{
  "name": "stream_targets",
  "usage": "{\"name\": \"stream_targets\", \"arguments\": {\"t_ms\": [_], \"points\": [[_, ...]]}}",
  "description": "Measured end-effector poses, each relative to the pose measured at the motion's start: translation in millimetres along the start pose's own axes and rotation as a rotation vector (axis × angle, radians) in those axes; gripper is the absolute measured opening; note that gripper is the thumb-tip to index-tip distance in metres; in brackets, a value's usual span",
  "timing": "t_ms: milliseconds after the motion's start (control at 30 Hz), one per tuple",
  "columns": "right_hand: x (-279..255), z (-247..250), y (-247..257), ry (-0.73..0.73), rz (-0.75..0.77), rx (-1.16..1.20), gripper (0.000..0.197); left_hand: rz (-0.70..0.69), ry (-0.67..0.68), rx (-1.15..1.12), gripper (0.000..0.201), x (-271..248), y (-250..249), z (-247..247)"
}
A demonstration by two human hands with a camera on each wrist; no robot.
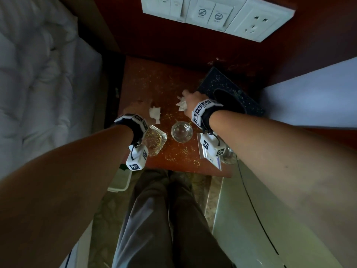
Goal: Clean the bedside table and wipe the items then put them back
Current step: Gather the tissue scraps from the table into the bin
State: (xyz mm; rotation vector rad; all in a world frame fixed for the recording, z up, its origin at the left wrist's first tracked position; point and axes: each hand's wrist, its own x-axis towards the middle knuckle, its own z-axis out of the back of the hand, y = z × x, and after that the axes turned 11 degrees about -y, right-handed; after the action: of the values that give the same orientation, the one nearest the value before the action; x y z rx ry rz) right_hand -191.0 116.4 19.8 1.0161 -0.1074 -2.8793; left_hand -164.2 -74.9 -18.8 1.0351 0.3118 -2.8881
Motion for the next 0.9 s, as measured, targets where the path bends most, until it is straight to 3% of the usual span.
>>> {"name": "stream_targets", "arguments": {"t_ms": [200, 367, 500, 567, 633, 800, 900], "points": [[19, -20, 5, 0.023, -0.017, -0.052, 0.066, -0.077, 0.027, 0.020, 0.069, 14, -4, -9], [27, -31, 8, 0.018, -0.029, -0.107, 0.049, -0.090, 0.004, 0.053, 0.054, 22, -4, -20], [35, -35, 9, 0.112, -0.003, -0.105, 0.059, -0.073, 0.018, 0.023, 0.049, 26, -2, -28], [36, -36, 10, 0.127, -0.011, -0.107, 0.045, -0.073, 0.017, 0.012, 0.046, 26, -1, -28], [34, -37, 10, 0.096, -0.045, -0.046, 0.032, -0.064, -0.006, -0.015, 0.044, 24, 1, -28], [26, -31, 10, 0.042, -0.099, 0.156, 0.021, 0.006, -0.101, -0.128, 0.037, 16, 8, -20], [25, -25, 11, 0.016, -0.146, 0.294, 0.029, 0.080, -0.156, -0.196, 0.042, 10, 15, -12]]}}
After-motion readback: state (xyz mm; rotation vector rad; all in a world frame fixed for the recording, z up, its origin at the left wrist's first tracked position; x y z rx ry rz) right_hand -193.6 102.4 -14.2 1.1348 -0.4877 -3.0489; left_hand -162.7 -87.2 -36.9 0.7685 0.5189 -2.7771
